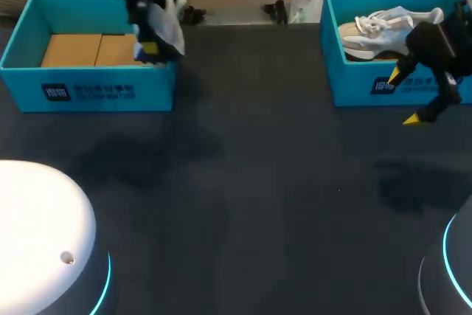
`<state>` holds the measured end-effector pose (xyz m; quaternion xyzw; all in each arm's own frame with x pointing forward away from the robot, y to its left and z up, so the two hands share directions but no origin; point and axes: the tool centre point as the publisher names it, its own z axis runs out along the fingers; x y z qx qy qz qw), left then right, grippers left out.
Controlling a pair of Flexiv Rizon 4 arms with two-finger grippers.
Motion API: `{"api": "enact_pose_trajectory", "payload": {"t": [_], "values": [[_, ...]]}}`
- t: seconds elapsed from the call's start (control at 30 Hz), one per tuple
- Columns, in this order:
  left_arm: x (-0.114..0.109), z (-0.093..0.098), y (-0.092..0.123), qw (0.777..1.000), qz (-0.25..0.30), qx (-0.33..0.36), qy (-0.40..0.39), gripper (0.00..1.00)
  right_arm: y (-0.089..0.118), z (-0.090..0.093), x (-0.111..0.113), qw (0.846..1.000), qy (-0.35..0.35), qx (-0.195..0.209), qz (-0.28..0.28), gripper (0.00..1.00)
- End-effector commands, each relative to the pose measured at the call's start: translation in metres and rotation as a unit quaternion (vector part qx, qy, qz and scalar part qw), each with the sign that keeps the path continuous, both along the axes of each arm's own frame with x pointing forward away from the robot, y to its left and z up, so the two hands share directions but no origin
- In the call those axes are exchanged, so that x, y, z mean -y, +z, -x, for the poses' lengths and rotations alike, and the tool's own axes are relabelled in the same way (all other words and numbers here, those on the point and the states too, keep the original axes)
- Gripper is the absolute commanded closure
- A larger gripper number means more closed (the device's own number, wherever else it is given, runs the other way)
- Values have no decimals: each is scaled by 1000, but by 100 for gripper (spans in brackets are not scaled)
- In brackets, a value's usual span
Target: Take the shoe out of the shoebox, open the shoe tongue, remove and reinsert the insole, then place the shoe into the shoebox
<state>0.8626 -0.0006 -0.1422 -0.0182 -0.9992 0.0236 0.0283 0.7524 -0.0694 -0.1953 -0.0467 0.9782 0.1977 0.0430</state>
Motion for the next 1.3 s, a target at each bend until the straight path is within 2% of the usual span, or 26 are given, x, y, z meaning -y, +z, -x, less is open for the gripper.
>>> {"api": "enact_pose_trajectory", "payload": {"t": [0.03, 0.17, 0.33, 0.5, 0.77, 0.9, 1.23, 1.3], "values": [[-49, -14, -6, 999, 38, 3, 11, 100, -1, -1, 0, 1000, 0, 0, 1, 0], [-84, -32, -8, 999, 34, -16, 15, 100, -1, -1, 0, 1000, 0, 0, 1, 0], [-116, -46, -7, 999, 40, -15, 26, 100, -1, -1, 0, 1000, 0, 0, 1, 0], [-151, -50, -5, 999, 44, -10, 1, 100, -1, -1, 0, 1000, 0, 0, 1, 0], [-208, -53, -2, 998, 0, 11, -62, 100, -1, -1, 0, 1000, 0, 0, 1, 0], [-226, -62, 0, 998, 0, 5, -60, 100, -1, -1, 0, 1000, 0, 0, 1, 0], [-281, -79, -8, 992, -26, -26, -121, 100, -1, -1, 0, 1000, 0, 0, 1, 0], [-288, -83, -9, 994, -27, -31, -97, 100, -1, -1, 0, 1000, 0, 0, 1, 0]]}}
